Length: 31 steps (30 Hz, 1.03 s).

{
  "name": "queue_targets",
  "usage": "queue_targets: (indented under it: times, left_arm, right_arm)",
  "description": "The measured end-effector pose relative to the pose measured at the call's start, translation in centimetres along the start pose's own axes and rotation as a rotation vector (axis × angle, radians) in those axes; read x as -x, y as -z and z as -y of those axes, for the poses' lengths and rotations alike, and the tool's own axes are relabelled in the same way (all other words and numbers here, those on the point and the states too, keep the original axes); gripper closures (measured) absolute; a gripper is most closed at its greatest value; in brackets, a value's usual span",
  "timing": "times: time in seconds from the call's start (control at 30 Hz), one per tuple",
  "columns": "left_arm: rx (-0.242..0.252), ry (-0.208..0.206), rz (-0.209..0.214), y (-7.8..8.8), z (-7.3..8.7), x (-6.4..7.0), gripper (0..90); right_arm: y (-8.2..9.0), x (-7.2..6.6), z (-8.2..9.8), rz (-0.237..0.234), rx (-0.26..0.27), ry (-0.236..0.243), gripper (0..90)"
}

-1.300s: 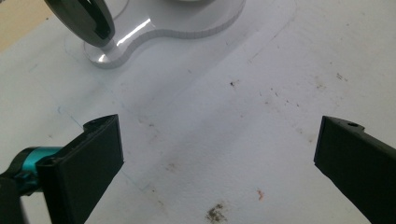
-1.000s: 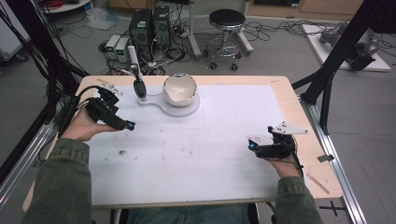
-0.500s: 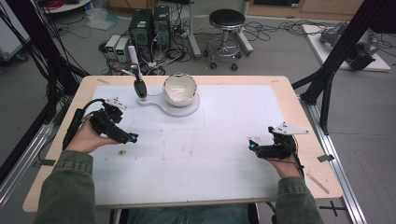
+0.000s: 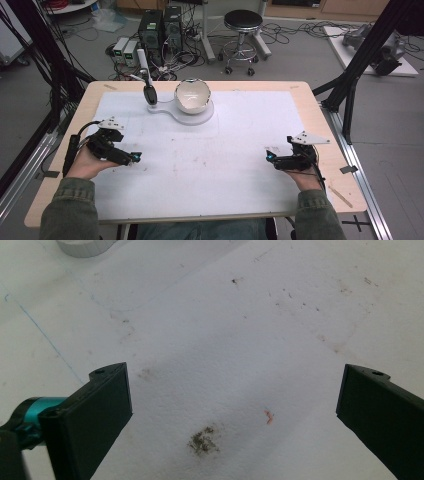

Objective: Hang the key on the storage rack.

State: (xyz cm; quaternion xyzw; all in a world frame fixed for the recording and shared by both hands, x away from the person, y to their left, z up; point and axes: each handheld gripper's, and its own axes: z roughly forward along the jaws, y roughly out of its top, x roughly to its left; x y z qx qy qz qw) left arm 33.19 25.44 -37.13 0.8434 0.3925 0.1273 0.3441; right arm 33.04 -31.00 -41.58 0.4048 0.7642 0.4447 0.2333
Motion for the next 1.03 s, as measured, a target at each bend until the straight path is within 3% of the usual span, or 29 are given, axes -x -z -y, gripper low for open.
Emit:
queue_targets:
  times: [0.4, 0.63, 0.77, 1.03]
  left_arm:
    - [0.054, 0.081, -0.088, 1.0, 4.7, -0.9, 1.7]
    - [0.106, 0.077, -0.1, 1.5, 6.1, -0.8, 1.7]
    - [0.151, 0.057, -0.129, 1.4, 6.8, -0.5, 1.7]
    - [0.169, 0.069, -0.127, 0.8, 8.2, -0.5, 1.7]
  right_arm:
    - [0.0, 0.0, 0.1, 0.001, -0.004, 0.0, 0.6]
    - [0.0, -0.1, 0.1, 0.002, -0.006, -0.002, 0.6]
    - [0.1, -0.2, 0.1, -0.003, -0.004, -0.004, 0.6]
    - [0.0, -0.1, 0.2, -0.005, -0.004, -0.001, 0.6]
